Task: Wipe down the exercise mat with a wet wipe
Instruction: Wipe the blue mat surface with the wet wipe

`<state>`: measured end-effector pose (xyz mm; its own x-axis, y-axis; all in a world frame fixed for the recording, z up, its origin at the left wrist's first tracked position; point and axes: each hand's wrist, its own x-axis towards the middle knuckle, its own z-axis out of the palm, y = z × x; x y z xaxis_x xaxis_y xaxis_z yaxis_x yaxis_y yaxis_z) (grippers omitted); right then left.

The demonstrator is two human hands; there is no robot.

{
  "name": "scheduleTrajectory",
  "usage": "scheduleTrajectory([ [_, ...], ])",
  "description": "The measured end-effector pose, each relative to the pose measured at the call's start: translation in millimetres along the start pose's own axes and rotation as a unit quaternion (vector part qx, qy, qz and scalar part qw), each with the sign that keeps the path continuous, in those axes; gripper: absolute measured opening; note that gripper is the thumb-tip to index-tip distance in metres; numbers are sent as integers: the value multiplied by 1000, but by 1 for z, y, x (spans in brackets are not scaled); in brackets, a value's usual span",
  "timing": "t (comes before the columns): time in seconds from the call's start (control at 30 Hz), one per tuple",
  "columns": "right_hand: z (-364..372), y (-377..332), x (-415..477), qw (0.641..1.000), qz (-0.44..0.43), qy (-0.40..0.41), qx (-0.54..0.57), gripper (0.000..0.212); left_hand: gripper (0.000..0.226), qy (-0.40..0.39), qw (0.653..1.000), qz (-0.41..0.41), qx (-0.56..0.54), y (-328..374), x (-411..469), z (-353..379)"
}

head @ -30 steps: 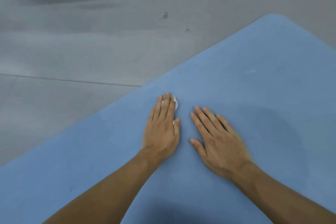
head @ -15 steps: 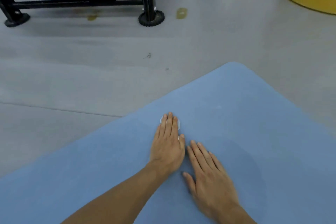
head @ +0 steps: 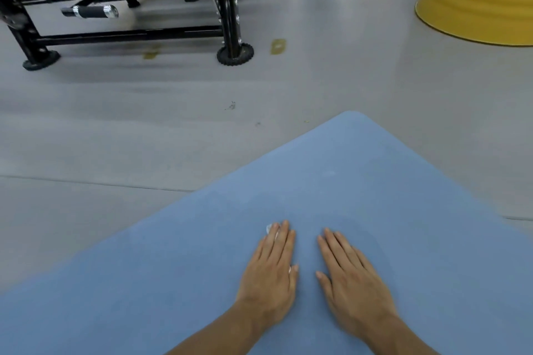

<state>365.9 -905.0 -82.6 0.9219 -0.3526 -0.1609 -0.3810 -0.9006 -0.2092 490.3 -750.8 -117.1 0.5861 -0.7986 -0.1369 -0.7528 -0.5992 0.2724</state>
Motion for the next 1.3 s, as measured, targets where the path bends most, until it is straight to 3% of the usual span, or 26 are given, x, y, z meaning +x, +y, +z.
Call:
scheduleTrajectory([
  [0.07, -5, 1, -8, 1000, -11, -12, -9, 81, 67, -17, 999, 17, 21, 0, -1, -2],
  [0.17, -4, 7, -23, 1000, -7, 2, -24, 66, 65, -25, 998, 29, 51, -2, 2, -5],
  [0.37, 7, 32, -38, 996, -32, -74, -33, 67, 67, -4, 998, -56, -2, 43, 10, 7],
  [0.5, 7, 53, -53, 997, -4, -59, -47, 67, 69, -20, 999, 9, 25, 73, -8, 19],
  [0.73, 4, 54, -52, 996, 1, -73, -46, 67, 66, -41, 993, 80, 71, 58, -4, 10],
  [1.0, -4, 51, -63, 993, 14, -113, -38, 69, 67, -36, 998, -43, 17, 90, 12, 19],
  [1.2, -14, 54, -65, 991, 9, -130, 3, 76, 66, -69, 998, 2, 14, 82, 11, 9],
  [1.3, -25, 56, -52, 989, 29, -116, 90, 79, 60, -90, 990, -30, -108, 88, 25, -10],
])
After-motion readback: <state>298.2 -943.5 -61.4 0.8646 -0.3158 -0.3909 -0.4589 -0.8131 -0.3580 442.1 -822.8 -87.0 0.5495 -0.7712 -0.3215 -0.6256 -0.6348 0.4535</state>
